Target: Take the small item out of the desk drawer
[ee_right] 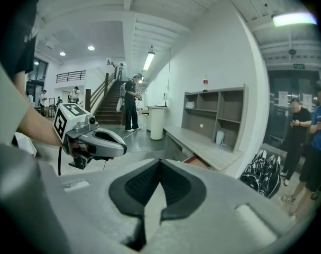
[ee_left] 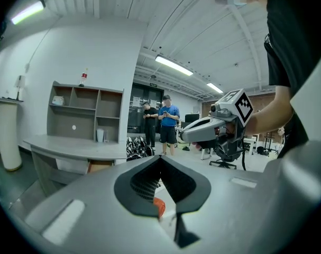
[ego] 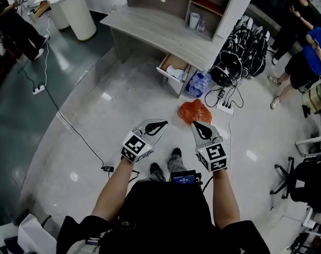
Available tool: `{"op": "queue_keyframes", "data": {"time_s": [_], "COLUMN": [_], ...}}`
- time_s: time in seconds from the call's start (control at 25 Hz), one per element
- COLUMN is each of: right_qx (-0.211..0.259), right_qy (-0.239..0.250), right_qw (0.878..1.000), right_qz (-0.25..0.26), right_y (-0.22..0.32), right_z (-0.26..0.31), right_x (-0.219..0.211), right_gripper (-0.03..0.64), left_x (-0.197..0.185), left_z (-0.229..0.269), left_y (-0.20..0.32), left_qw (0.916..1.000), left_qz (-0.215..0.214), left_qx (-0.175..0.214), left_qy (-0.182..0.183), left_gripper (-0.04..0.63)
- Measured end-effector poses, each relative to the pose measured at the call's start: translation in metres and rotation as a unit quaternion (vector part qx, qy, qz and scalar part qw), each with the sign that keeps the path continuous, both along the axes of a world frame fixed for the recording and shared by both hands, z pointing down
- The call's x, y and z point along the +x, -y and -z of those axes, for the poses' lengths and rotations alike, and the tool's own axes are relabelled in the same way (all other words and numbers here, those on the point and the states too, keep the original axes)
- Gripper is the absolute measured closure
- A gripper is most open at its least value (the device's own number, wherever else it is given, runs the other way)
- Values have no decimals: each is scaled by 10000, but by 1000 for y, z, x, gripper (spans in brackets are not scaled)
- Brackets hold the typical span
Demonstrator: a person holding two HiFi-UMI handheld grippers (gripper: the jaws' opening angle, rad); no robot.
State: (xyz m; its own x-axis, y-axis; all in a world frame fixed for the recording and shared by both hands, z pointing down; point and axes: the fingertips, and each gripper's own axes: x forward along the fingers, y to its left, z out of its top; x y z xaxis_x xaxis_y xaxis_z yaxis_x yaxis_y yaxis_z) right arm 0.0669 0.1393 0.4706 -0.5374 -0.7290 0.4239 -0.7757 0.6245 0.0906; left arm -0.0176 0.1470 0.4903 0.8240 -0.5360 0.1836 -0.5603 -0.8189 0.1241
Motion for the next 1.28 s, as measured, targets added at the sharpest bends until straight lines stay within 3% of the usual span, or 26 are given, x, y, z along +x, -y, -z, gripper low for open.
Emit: {"op": "queue_keyframes", "data": {"time_s": [0.36,0.96,1.28], "right_qx": [-171,-344,-485], "right_qy": [47,354,765], "right_qw": [9997,9975,9932], "right_qz": [171,507,732], "right_y": [46,161,213], "right_z": [-22,-27,-21], "right_x": [5,42,52], "right_gripper": [614,614,614], "left_x": [7,44,59], "left_z": [-15,-14,3], "left_y": [42,154,205], "left_qw": [9997,9982,9968], "left_qz": [200,443,704], "left_qx": [-126,-186,-118], "left_qy": [84,354,363], "left_gripper": [592,592,592]}}
